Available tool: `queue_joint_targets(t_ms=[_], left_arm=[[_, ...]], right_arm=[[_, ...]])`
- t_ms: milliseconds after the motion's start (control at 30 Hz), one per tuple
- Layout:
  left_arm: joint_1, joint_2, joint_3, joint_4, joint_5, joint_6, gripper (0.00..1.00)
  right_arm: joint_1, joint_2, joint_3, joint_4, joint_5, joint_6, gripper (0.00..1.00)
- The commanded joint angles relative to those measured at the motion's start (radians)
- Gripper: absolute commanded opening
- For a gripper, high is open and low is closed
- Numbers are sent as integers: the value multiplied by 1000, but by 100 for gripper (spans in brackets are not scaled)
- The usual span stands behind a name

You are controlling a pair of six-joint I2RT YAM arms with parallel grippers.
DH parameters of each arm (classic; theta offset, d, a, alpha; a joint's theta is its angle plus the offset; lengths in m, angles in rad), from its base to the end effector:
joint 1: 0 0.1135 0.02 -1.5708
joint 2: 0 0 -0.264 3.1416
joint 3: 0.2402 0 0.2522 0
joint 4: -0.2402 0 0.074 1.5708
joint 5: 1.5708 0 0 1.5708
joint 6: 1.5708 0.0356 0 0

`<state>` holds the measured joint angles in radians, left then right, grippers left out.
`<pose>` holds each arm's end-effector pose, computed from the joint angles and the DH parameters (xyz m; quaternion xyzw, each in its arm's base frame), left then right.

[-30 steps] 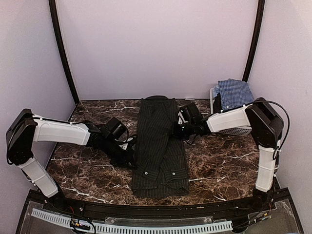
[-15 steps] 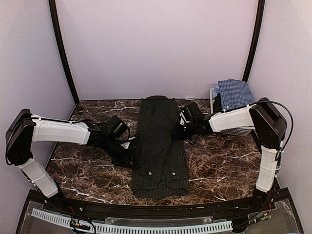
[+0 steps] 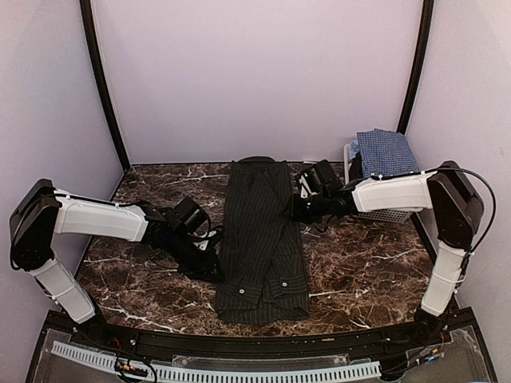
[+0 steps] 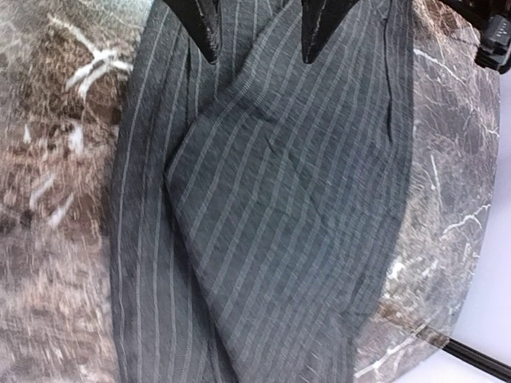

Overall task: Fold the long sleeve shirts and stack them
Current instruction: Adjust the sleeve of the rectangle-folded shirt, then move the rectangle-folded shirt to the center of the board.

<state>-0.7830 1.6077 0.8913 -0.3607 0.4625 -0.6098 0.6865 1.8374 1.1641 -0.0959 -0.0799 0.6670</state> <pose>0.2043 -0.2257 0.1685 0.1374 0.9355 -0.3231 0.0399 0.3054 0.2539 0.1862 -0.0245 0.9198 0.2728 0.2809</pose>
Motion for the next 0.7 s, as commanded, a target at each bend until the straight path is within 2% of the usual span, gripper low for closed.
queue_joint_targets(t_ms=[0, 167, 267, 500, 667], left_arm=[[-4, -52, 19, -35, -61, -9, 25], [11, -77, 84, -68, -199, 9, 31], [56, -55, 121, -49, -222, 25, 35], [189, 86, 234, 93, -247, 51, 36], [250, 244, 345, 218, -259, 69, 41]], right_arm=[[-2, 12, 88, -19, 11, -52, 29], [-5, 93, 185, -28, -39, -87, 21], [-14, 142, 237, -31, -52, -114, 19], [-59, 269, 340, 0, -92, -161, 18], [-84, 385, 428, 6, -127, -186, 18]])
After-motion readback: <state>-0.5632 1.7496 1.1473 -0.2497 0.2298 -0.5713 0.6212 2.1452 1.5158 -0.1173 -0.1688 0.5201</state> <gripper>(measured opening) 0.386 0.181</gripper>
